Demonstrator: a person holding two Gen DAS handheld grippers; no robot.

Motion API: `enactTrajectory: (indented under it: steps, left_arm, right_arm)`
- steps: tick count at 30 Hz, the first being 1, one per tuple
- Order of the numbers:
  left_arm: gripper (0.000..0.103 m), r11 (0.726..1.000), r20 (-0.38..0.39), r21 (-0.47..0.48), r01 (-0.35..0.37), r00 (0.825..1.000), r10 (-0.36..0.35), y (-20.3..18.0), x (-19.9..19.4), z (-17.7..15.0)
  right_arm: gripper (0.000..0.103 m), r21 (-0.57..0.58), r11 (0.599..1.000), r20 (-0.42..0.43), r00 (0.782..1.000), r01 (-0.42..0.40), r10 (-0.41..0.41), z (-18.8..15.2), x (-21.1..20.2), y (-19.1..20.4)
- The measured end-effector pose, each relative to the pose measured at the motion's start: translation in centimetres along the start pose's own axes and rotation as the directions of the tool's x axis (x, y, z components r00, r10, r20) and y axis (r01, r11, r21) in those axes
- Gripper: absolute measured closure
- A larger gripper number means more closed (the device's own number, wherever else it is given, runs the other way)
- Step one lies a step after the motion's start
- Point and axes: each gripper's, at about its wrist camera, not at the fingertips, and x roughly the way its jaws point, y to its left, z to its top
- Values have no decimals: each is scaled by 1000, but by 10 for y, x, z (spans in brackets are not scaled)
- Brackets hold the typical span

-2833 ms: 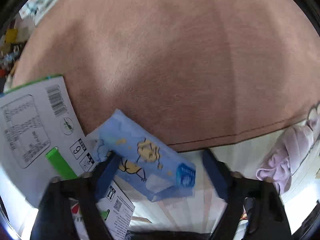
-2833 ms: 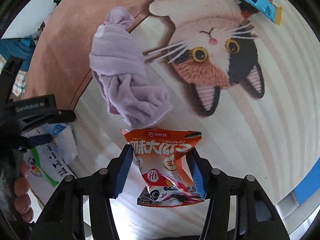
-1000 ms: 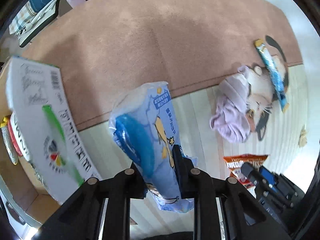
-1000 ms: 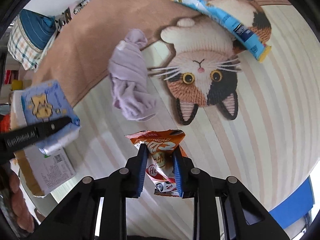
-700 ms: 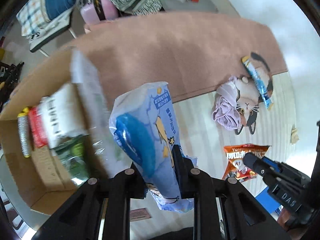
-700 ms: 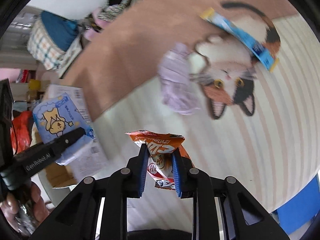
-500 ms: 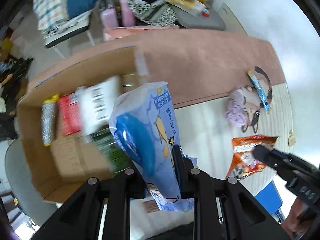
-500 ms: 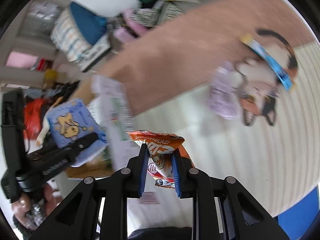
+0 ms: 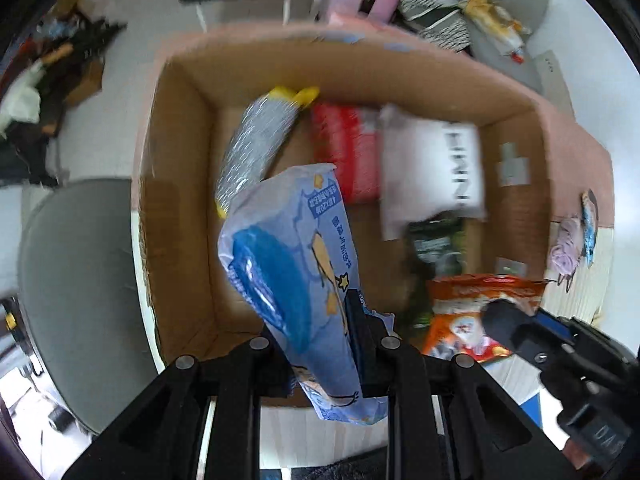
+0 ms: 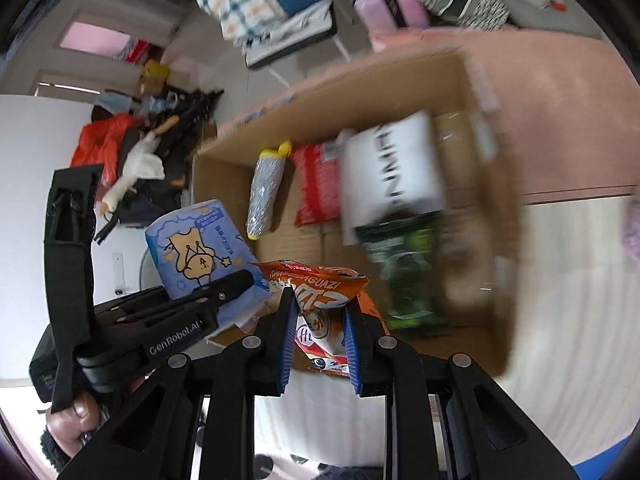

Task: Organize soft objects
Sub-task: 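Carry tissue pack and orange bag into the box and release both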

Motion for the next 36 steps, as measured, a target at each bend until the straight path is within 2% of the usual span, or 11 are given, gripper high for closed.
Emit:
enactTrajectory:
  steps: [6, 8, 9, 10, 11, 13, 14, 20, 23, 27, 36]
  left_arm:
    - [82, 999, -141, 6, 51, 989, -50, 20, 51, 10]
    - [77, 999, -178, 16, 34, 984, -30, 21, 63, 11]
    - [70, 999, -182, 13, 36, 983, -33, 22, 66, 12]
    - [63, 999, -180, 13, 35, 983, -32, 23, 67, 12]
    - [59, 1000, -167, 14, 24, 986, -22, 24, 65, 13]
    - [31, 1000, -138, 17, 10, 990, -8, 26, 59, 13]
    - [26, 1000, -124, 14, 12, 992, -10, 28, 56, 13]
    - [17, 1000, -19, 4, -17, 1000, 17, 27, 23, 3]
    - [2, 999, 42, 15, -43, 998, 42, 20, 3, -10]
    - [2, 998, 125, 15, -68, 990, 66, 13, -21, -28]
    - [2, 998, 233, -12, -66, 970, 67, -4, -48, -69]
  right_arm:
    - [79, 20, 999, -83, 995, 48, -46, 3, 65, 4]
    - [78, 22, 997, -127, 989, 75, -72, 5, 81, 2]
    - [77, 24, 996, -135, 987, 86, -82, 7, 85, -1]
    - [69, 21, 994, -143, 985, 104, -100, 7, 88, -3]
    - [62, 18, 993, -141, 983, 120, -116, 6, 89, -4]
    - [43, 8, 987, -132, 979, 158, -155, 6, 86, -7]
    - [39, 4, 987, -128, 979, 162, -160, 6, 83, -8]
    - [10, -98, 952, -91, 951, 289, -297, -4, 58, -5]
    - [3, -139, 928, -61, 933, 345, -355, -12, 47, -3]
    - [0, -158, 901, -15, 911, 405, -413, -24, 32, -1]
    - [0, -163, 888, 93, 903, 429, -419, -53, -21, 5]
